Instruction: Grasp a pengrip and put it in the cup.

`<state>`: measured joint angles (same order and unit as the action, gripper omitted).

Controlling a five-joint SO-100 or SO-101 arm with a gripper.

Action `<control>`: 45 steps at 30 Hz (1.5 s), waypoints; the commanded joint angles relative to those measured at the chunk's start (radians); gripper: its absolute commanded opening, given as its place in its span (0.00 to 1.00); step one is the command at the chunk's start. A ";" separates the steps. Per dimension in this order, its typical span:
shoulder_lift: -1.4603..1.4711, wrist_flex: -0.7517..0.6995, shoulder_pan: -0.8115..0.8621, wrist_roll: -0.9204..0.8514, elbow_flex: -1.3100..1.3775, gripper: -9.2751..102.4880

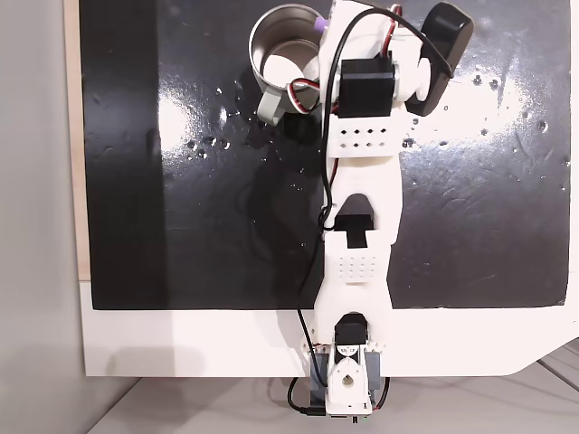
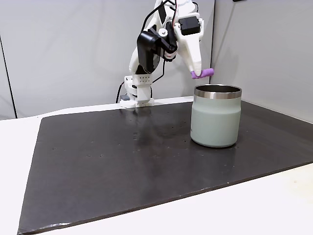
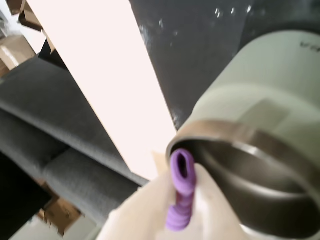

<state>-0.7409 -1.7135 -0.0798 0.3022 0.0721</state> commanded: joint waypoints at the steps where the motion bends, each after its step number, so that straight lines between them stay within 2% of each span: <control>1: -0.006 0.049 -0.046 -0.014 0.089 0.08; 12: 0.031 0.037 -0.075 -0.020 0.115 0.09; 20: 0.040 0.009 -0.060 -0.006 0.115 0.34; 45: -0.008 -0.005 -0.058 -0.011 0.106 0.34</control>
